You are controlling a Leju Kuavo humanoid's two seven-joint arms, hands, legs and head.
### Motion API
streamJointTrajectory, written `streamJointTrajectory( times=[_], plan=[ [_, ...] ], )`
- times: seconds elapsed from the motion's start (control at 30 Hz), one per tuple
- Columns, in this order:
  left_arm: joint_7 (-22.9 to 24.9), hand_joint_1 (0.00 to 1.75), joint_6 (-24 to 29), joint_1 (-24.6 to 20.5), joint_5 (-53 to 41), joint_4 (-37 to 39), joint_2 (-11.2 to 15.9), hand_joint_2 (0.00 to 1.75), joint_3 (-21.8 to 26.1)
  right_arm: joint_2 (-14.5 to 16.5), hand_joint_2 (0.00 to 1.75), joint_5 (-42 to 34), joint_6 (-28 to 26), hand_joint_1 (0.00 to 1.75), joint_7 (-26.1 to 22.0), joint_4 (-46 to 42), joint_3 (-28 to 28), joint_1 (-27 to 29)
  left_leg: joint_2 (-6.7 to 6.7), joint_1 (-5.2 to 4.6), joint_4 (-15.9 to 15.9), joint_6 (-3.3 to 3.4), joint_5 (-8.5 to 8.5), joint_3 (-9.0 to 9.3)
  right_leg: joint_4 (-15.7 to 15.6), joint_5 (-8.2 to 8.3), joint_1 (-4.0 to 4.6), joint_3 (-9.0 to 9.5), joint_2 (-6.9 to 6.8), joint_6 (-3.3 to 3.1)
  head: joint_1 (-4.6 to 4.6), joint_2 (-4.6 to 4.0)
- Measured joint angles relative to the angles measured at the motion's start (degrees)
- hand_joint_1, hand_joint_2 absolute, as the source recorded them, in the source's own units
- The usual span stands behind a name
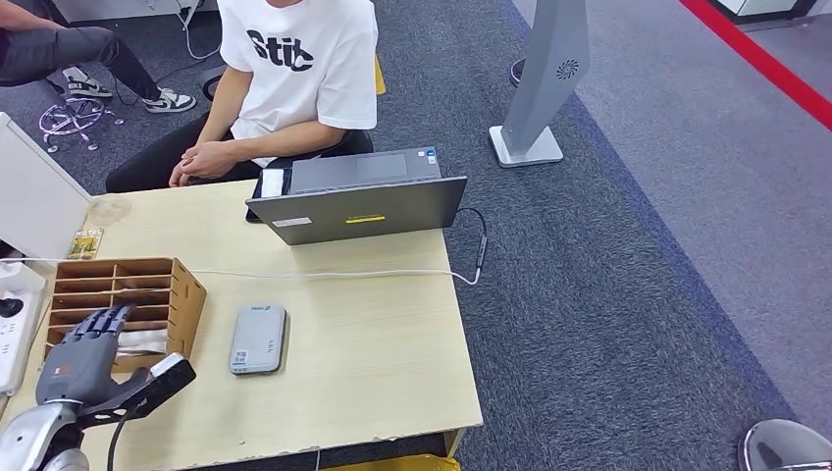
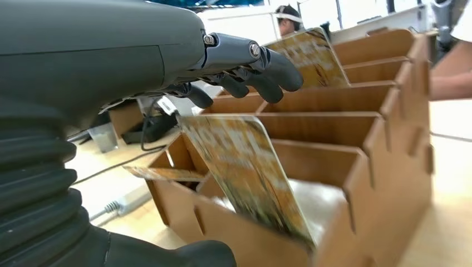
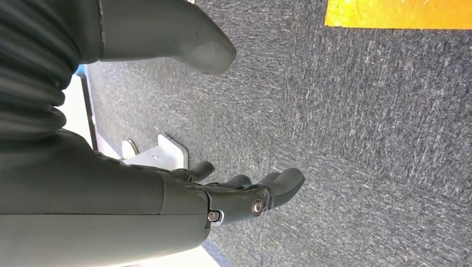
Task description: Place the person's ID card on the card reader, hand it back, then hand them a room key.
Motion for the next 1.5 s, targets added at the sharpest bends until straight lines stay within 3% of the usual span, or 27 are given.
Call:
streamJointTrajectory(
  times=[0.17, 0.2, 0.3, 0.33, 0.8, 1.5],
  plan=[
    [0.0, 0.39, -0.8, 0.1, 0.5, -0.5, 0.2, 1.75, -2.0, 0.0, 1.75, 0.3, 0.0, 0.00, -0.2, 0.0, -0.1, 0.0, 0.00, 0.00, 0.0, 0.00, 0.00, 0.00, 0.0, 0.00, 0.00, 0.00, 0.00, 0.00, 0.00, 0.00],
    [0.0, 0.55, -0.8, 0.1, 0.5, -0.6, 0.3, 1.75, -2.3, 0.0, 1.75, 0.3, 0.0, 0.00, -0.2, 0.0, -0.1, 0.0, 0.00, 0.00, 0.0, 0.00, 0.00, 0.00, 0.0, 0.00, 0.00, 0.00, 0.00, 0.00, 0.00, 0.00],
    [0.0, 1.52, -0.9, 0.1, 0.6, -0.7, 0.4, 1.75, -3.1, 0.0, 1.75, 0.3, 0.0, 0.00, -0.2, 0.0, -0.2, 0.0, 0.00, 0.00, 0.0, 0.00, 0.00, 0.00, 0.0, 0.00, 0.00, 0.00, 0.00, 0.00, 0.00, 0.00],
    [0.0, 1.72, -0.9, 0.1, 0.6, -0.8, 0.4, 1.75, -3.3, 0.0, 1.75, 0.3, 0.0, 0.00, -0.2, 0.0, -0.2, 0.0, 0.00, 0.00, 0.0, 0.00, 0.00, 0.00, 0.0, 0.00, 0.00, 0.00, 0.00, 0.00, -0.01, 0.00],
    [0.4, 1.75, -0.7, -0.2, 1.3, -2.6, 2.0, 1.75, -4.2, 0.0, 1.75, 0.5, 0.0, 0.00, -0.1, 0.0, -0.7, 0.0, 0.01, 0.00, 0.0, 0.00, 0.00, 0.01, 0.0, 0.00, 0.00, 0.01, 0.02, 0.00, 0.01, 0.00],
    [3.4, 1.75, 1.9, -0.4, -2.5, -2.6, 2.3, 1.75, -4.3, 0.0, 1.75, 1.6, 0.0, 0.00, -0.1, 0.0, -1.8, 0.0, 0.01, 0.00, 0.0, 0.00, 0.00, 0.01, 0.0, 0.00, 0.00, 0.00, 0.01, 0.00, 0.01, 0.00]
  ],
)
